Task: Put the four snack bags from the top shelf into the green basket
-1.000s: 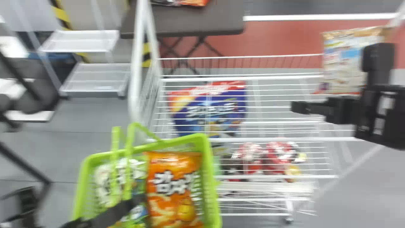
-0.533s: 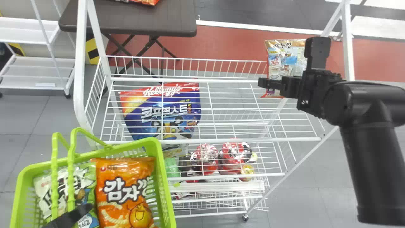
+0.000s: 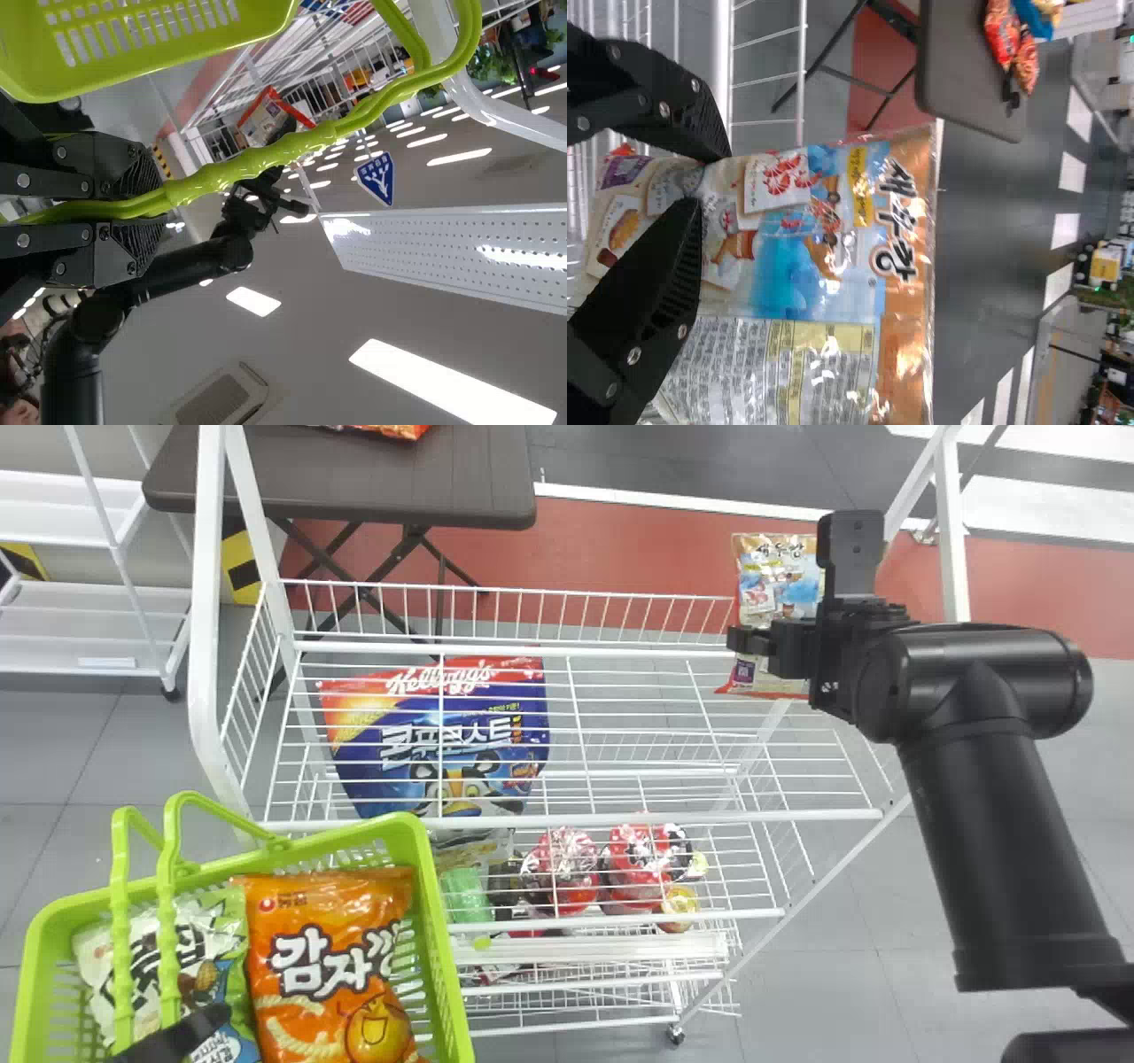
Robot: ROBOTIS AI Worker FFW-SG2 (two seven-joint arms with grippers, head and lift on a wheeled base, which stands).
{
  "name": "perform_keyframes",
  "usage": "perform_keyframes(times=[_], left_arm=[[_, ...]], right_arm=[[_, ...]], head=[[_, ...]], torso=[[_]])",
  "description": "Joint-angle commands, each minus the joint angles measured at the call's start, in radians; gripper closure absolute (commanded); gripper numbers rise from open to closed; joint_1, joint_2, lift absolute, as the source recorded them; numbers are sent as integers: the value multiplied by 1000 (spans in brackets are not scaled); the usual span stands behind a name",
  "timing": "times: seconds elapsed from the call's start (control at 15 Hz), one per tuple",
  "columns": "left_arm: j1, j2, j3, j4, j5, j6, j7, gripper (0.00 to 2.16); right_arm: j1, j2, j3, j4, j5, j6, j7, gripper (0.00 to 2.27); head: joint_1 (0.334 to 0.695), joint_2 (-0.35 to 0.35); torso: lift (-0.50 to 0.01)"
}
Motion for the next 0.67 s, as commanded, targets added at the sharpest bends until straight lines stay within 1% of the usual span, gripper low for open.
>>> perform_keyframes(times=[0.0, 0.2, 0.27, 0.33, 0.4, 0.47, 0.53, 0.6], left_arm=[[-2, -3, -1, 2, 0, 0, -10, 2145], [-12, -3, 5, 6, -2, 0, -10, 2145], [-19, -3, 7, 12, -2, 0, -10, 2145], [-26, -3, 9, 20, -2, 0, -10, 2145], [-33, -3, 9, 29, -2, 0, -10, 2145], [-39, -3, 9, 32, -3, 0, -10, 2145], [-45, -3, 9, 34, -3, 0, -10, 2145], [-50, -3, 9, 37, -5, 0, -10, 2145]], right_arm=[[-5, 6, 0, 0, 13, 19, -4, 2256], [12, 14, -12, -14, -1, 47, 1, 2256], [30, 31, -18, -50, -5, 77, 2, 2253], [61, 40, -26, -98, -10, 83, 4, 2094], [102, 49, -23, -161, -12, 80, 4, 1615], [137, 74, -23, -205, -4, 80, 4, 903], [173, 89, -14, -259, 16, 80, 4, 157], [206, 94, 11, -307, 30, 77, -11, -2]], head=[[695, -171], [695, -172], [695, -169], [695, -166], [695, -160], [695, -150], [695, -139], [695, -124]], torso=[[0], [0], [0], [0], [0], [0], [0], [0]])
